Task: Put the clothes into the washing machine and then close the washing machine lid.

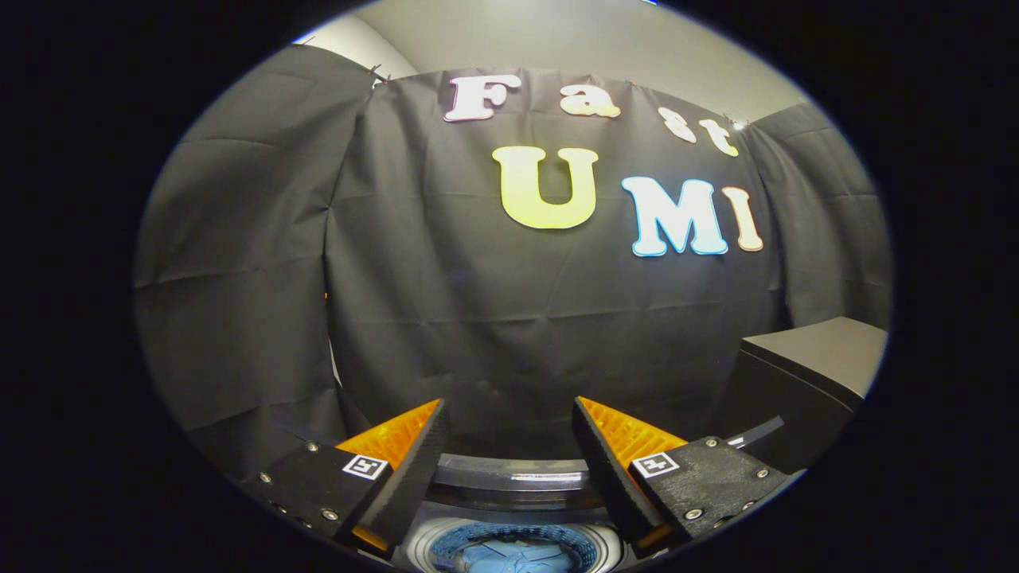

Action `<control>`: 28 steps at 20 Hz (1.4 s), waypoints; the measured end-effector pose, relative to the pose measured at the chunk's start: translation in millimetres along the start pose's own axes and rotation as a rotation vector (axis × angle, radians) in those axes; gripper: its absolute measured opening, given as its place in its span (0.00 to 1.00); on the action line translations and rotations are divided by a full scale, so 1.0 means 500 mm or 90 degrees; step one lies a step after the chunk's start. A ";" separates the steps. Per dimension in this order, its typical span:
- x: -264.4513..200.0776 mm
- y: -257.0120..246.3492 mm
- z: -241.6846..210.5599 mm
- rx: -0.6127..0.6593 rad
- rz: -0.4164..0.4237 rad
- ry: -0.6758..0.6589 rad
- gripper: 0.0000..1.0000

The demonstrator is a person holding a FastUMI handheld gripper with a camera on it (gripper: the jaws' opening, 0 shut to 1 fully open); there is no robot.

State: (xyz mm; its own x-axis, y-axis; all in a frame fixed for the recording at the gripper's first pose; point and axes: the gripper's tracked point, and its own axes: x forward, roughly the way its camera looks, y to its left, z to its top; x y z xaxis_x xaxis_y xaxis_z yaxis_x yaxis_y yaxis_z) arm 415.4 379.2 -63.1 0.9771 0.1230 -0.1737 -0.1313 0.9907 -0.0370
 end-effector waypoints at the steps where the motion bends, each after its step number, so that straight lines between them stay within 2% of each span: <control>1: -0.007 0.001 -0.006 0.001 0.001 0.000 0.96; 7: -0.055 0.011 -0.042 0.003 0.016 0.006 0.95; 15: -0.116 0.011 -0.138 0.026 0.032 0.073 0.95; 20: -0.164 0.014 -0.100 0.004 0.049 0.052 0.95; 28: -0.281 -0.039 0.037 0.017 0.038 -0.007 0.95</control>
State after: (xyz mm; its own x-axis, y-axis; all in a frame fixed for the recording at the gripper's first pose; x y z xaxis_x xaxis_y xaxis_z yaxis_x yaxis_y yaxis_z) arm 283.8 343.4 -19.9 0.9693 0.1830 -0.1643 -0.1855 0.9826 0.0001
